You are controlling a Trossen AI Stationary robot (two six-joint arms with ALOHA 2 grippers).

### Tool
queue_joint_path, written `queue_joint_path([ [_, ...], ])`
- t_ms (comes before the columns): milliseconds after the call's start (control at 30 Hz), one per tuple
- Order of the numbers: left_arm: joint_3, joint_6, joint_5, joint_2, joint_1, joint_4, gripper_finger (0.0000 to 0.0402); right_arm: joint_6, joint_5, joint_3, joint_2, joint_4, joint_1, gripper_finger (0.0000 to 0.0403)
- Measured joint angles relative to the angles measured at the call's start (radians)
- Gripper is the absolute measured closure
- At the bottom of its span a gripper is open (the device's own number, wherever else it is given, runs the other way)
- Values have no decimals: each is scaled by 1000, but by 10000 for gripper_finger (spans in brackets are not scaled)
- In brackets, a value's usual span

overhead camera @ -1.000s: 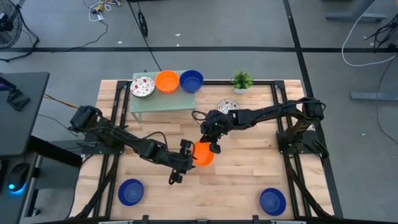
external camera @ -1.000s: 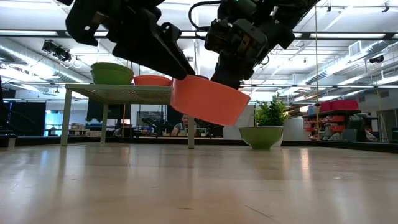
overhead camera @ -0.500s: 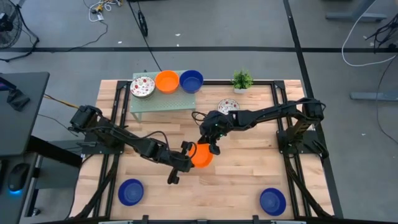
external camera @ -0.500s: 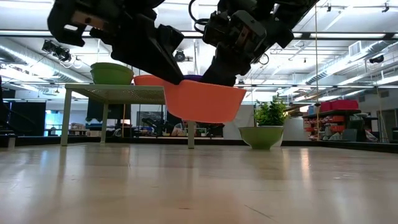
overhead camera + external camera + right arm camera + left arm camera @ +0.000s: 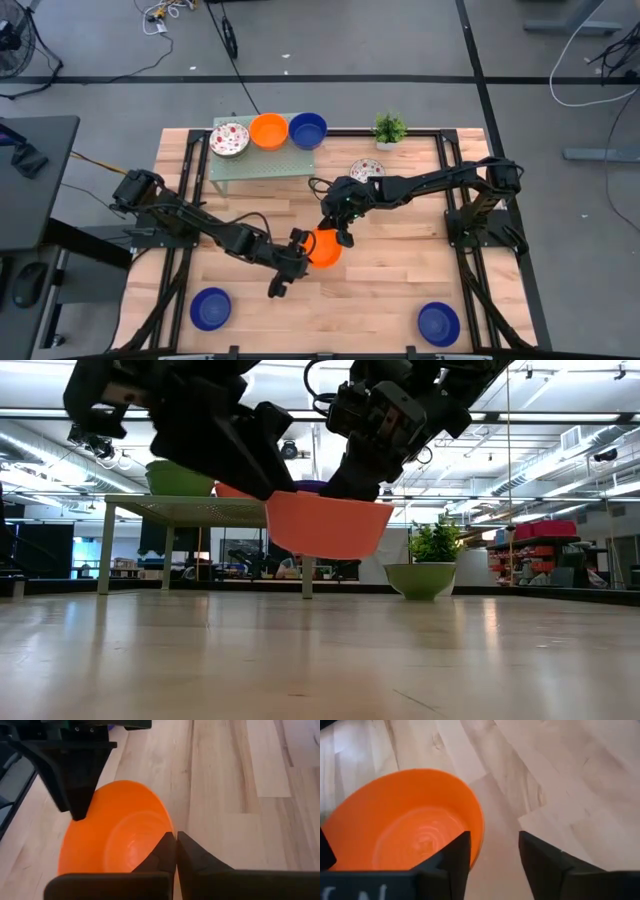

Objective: Pick & Place Mini bowls
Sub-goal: Stack the orange bowl on top of the other orange bowls on the shelf

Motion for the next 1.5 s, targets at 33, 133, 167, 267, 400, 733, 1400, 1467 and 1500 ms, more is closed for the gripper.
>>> queue_joint_path([
  [33,0,6,-10,0,0,-10,225,0,2,0,0,0,0,398],
  [133,0,33,-46,0,0,-25,225,-3,5,0,0,-1,0,398],
  [167,0,49,-53,0,0,-29,229,-3,5,0,0,-1,0,398],
  [267,0,91,-83,0,0,-30,246,-7,4,0,0,-3,0,398],
  [400,0,188,-114,0,-2,-30,267,-11,3,0,0,-3,0,398],
  [733,0,408,-112,0,-18,-30,263,4,-42,0,0,15,-3,398],
  [1400,0,445,-36,0,2,-16,393,11,-89,1,-1,86,-3,390],
  [1467,0,419,-20,0,2,-2,393,-9,-91,1,-1,105,-2,382],
  [1500,0,401,-4,0,2,0,393,-21,-93,1,-2,117,-2,377],
])
